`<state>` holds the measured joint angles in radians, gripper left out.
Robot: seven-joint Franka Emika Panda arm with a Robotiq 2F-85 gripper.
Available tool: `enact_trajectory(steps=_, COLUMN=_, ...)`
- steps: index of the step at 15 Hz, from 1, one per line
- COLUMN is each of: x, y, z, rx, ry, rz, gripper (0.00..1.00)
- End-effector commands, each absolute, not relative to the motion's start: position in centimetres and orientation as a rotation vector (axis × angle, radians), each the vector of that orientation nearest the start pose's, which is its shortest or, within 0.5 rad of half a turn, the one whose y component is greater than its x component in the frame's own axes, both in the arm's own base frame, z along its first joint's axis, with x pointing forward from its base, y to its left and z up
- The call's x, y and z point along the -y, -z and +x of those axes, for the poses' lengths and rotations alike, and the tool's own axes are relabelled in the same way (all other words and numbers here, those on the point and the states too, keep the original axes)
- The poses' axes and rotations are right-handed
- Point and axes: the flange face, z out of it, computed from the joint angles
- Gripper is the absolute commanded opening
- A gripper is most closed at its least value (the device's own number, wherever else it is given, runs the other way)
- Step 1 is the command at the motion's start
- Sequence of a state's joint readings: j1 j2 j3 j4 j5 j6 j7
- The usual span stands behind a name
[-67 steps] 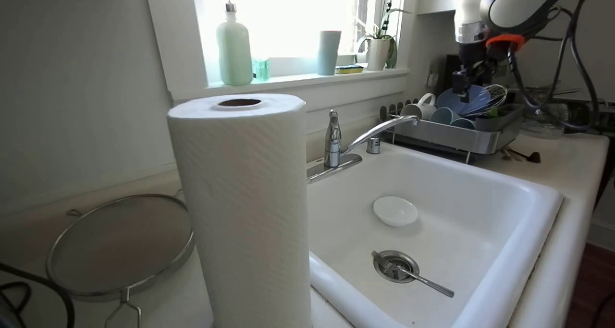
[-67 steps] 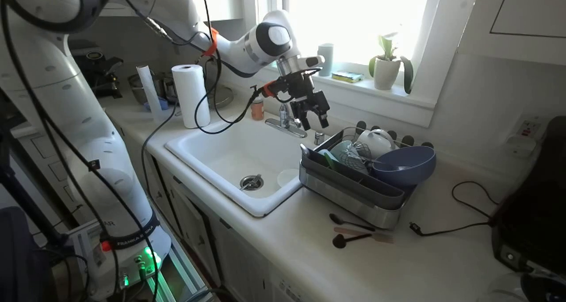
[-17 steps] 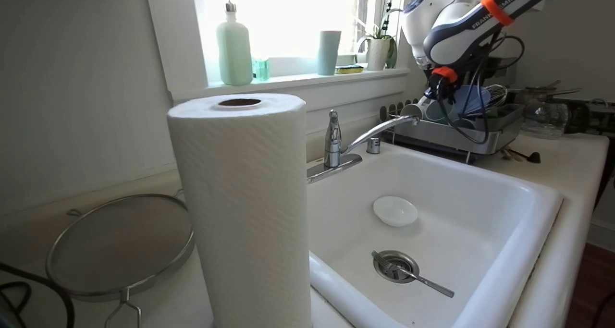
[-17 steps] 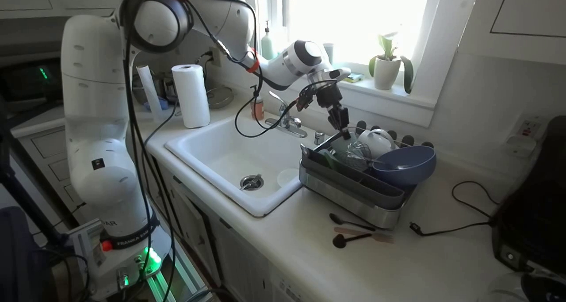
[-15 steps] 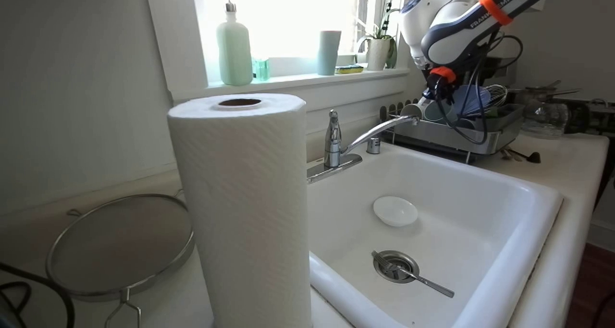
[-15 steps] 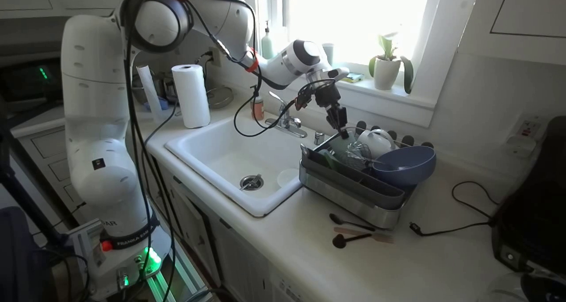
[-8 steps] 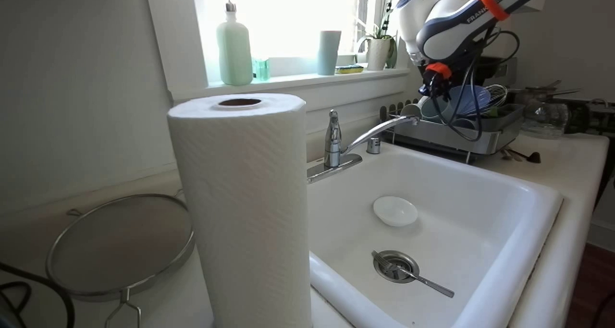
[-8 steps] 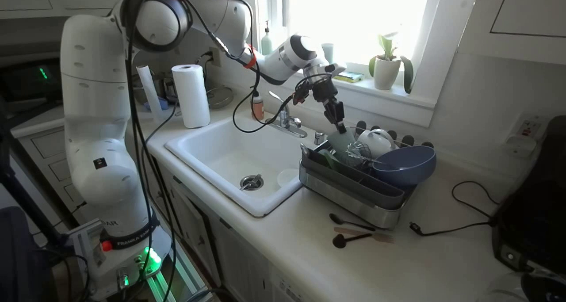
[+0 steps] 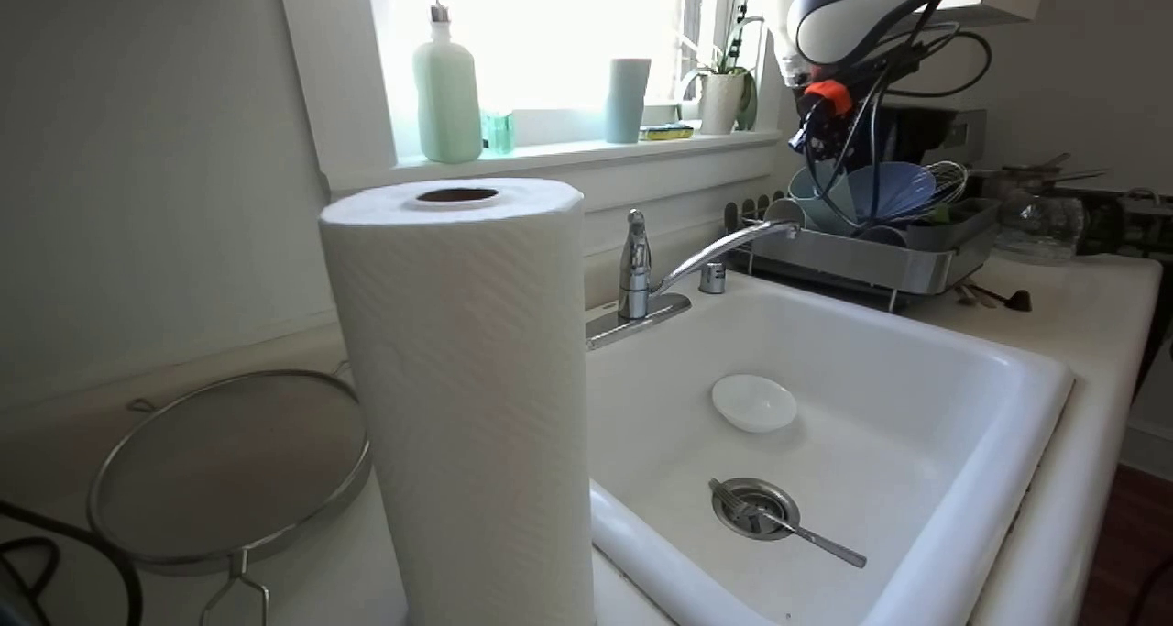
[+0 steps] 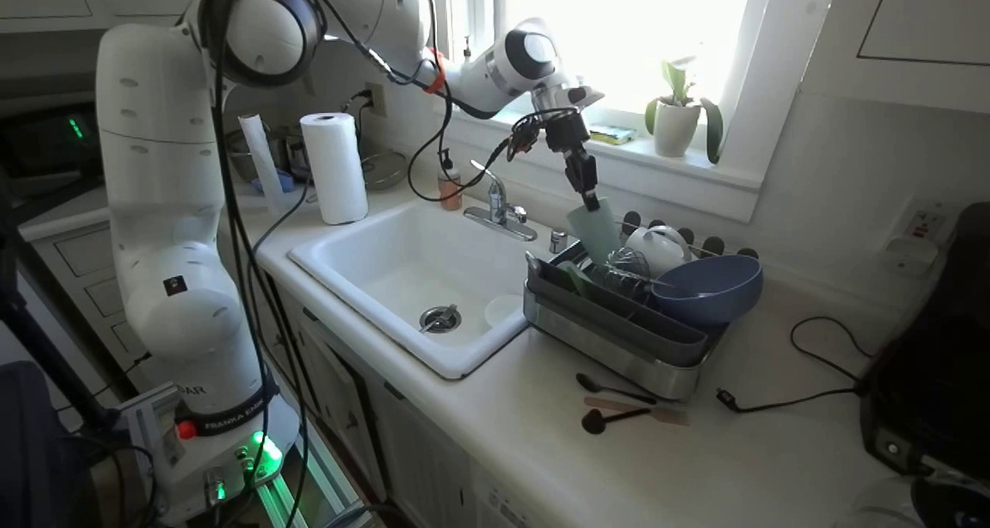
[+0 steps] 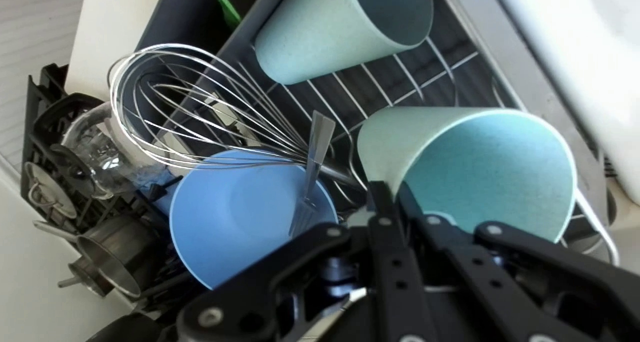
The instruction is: Pick up the blue cup from the dish rack and put it on the window sill
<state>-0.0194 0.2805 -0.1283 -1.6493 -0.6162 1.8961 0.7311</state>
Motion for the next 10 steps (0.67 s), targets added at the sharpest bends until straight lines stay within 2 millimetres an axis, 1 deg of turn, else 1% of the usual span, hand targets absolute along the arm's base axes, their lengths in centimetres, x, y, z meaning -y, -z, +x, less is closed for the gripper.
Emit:
enact_trajectory(steps=1, x=12.3, y=-49.3, z=62.9, rx=0.878, ry=-0.195, rz=2.464, gripper=0.01)
enact_trajectory(steps=3, x=12.1, y=-50.9, z=62.6, rx=0.893, ry=-0.195, rz=2.489, gripper=0.01)
enact_trajectory(steps=7, x=11.4, y=-54.6, z=62.2, rx=0.899, ry=-0.183, rz=2.561, gripper=0.01)
enact_trajectory(steps=10, x=10.6, y=-57.5, z=62.3, rx=0.900, ry=-0.187, rz=2.637, gripper=0.01)
